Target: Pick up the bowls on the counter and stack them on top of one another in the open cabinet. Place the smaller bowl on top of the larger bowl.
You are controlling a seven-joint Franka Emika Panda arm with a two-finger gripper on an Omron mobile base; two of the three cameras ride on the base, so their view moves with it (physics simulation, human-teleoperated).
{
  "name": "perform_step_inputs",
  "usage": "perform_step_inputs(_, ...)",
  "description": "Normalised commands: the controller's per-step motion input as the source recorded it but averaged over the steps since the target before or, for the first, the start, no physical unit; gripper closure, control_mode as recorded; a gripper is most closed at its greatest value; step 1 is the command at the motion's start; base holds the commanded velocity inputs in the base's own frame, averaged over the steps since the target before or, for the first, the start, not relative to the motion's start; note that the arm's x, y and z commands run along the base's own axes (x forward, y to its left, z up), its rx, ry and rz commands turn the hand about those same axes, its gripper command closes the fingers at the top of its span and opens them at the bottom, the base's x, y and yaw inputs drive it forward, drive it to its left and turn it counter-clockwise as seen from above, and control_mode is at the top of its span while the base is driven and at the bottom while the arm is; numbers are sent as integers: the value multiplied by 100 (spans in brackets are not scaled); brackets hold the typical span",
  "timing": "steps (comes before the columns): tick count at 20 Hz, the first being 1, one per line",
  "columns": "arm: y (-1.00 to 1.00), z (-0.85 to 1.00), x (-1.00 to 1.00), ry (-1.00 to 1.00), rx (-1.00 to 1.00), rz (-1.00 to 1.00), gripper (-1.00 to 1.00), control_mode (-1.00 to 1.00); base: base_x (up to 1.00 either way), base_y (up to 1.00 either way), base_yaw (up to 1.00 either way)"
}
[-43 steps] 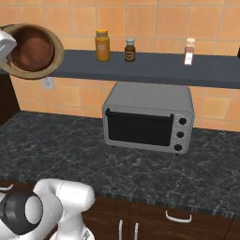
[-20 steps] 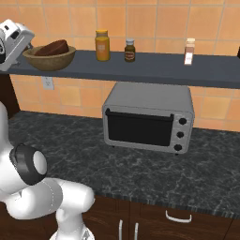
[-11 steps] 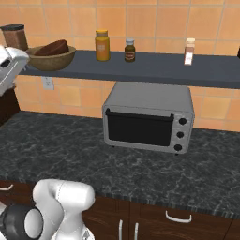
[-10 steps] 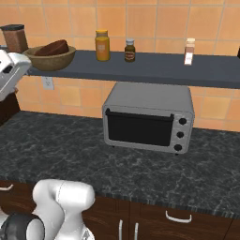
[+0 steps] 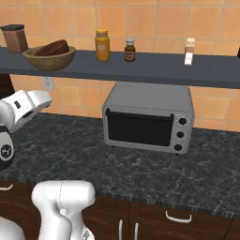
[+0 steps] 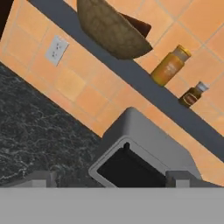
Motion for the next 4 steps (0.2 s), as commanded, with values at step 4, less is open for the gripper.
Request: perform_step_inputs(4,-100,50,-100,-41,25,0,-100,-100,0,0,0)
